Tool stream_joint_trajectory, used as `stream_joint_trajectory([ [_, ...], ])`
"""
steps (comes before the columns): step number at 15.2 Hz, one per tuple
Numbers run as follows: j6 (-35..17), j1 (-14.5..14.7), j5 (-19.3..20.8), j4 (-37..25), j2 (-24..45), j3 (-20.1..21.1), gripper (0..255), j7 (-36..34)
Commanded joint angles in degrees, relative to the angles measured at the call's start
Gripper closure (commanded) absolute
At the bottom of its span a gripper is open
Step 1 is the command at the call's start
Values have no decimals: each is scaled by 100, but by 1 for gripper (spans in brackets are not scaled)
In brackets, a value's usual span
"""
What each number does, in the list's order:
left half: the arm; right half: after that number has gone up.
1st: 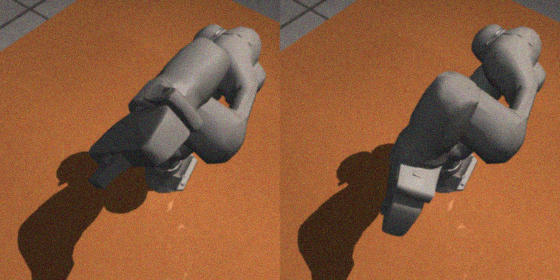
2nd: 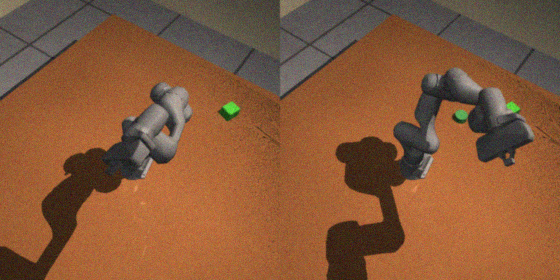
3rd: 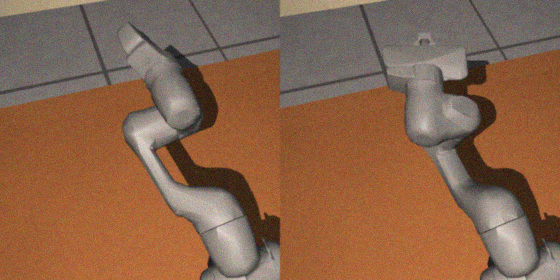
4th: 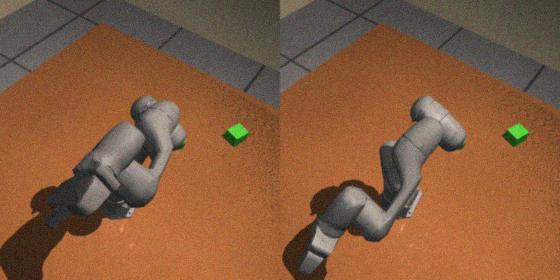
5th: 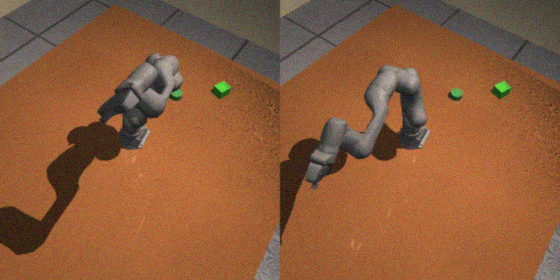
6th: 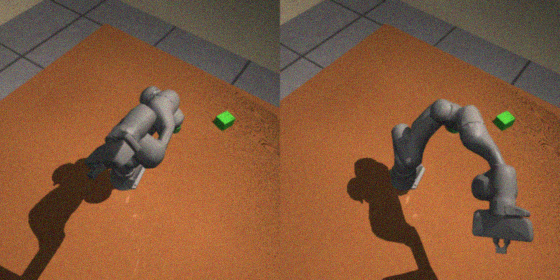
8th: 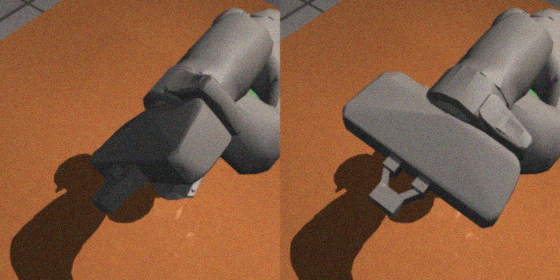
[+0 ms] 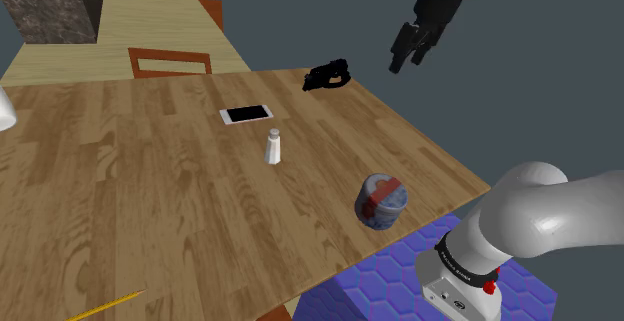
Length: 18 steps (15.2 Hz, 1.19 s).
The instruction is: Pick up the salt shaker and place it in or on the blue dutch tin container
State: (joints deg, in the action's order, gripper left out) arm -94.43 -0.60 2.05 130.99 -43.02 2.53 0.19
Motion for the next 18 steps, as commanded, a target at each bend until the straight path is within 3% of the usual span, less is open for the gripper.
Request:
stream_joint_trajectory([
  [1,0,0,0,0,0,0,0,0],
  [10,-918,132,-184,-115,1399,803,0,-946],
  [18,-1548,198,-11,-692,2974,1438,0,-1846],
])
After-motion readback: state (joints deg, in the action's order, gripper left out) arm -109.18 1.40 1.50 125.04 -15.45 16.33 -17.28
